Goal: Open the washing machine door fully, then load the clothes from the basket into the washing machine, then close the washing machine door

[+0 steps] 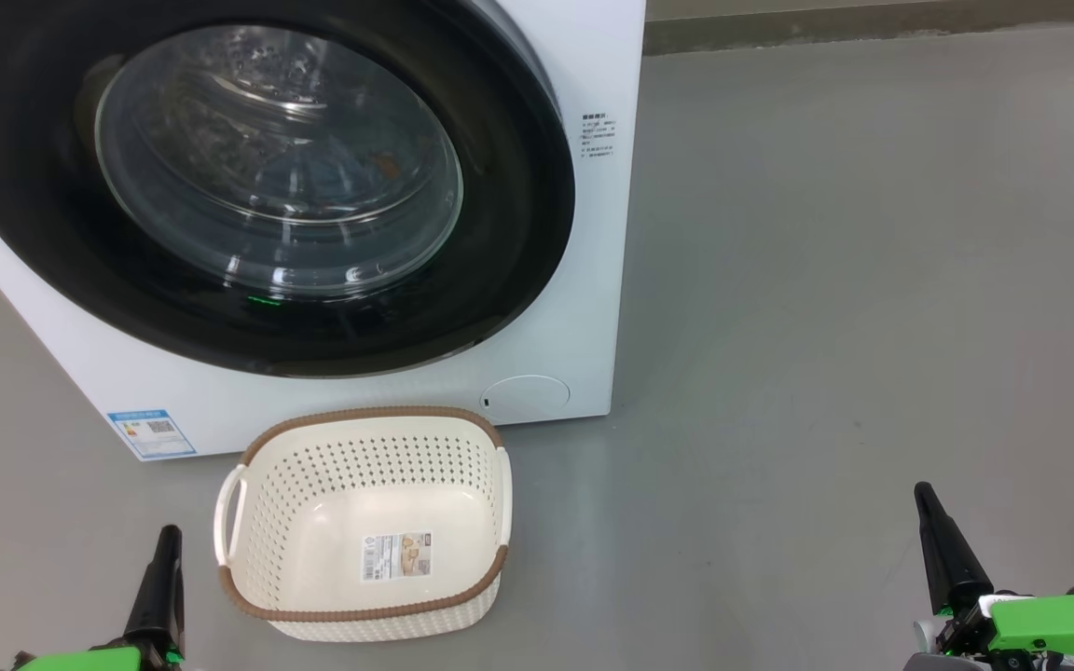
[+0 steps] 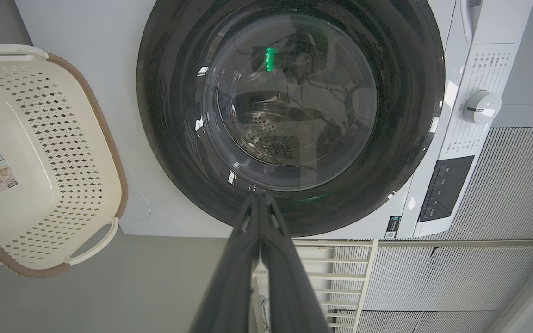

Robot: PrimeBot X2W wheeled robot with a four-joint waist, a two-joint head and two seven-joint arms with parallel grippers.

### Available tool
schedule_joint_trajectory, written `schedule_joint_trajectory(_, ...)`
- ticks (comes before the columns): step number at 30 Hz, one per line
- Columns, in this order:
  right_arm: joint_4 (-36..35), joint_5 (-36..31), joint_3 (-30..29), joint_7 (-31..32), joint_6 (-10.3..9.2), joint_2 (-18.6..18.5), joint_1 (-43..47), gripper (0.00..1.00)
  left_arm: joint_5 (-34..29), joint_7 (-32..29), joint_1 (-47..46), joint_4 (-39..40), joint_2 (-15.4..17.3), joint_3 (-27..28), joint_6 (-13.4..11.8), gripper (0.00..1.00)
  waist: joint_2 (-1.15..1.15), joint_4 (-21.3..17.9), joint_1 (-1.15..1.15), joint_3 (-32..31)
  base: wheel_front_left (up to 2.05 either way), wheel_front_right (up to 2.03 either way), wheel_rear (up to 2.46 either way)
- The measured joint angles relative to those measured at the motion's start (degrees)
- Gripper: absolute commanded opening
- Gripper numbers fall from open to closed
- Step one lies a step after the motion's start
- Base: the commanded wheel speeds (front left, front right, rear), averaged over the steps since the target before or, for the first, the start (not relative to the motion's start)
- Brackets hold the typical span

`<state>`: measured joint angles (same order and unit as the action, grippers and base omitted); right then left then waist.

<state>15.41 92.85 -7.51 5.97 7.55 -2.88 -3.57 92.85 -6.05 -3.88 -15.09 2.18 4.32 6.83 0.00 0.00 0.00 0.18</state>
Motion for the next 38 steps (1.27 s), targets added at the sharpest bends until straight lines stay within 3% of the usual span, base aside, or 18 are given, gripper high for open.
schedule_joint_trajectory(38,0.0,0.0,-0.2,0.0,0.00,0.2,0.0,0.00,-0.2,0.0,0.0,0.0,0.0,0.1,0.0,0.00,0.00,0.0,0.00,0.0,0.00,0.00,0.00)
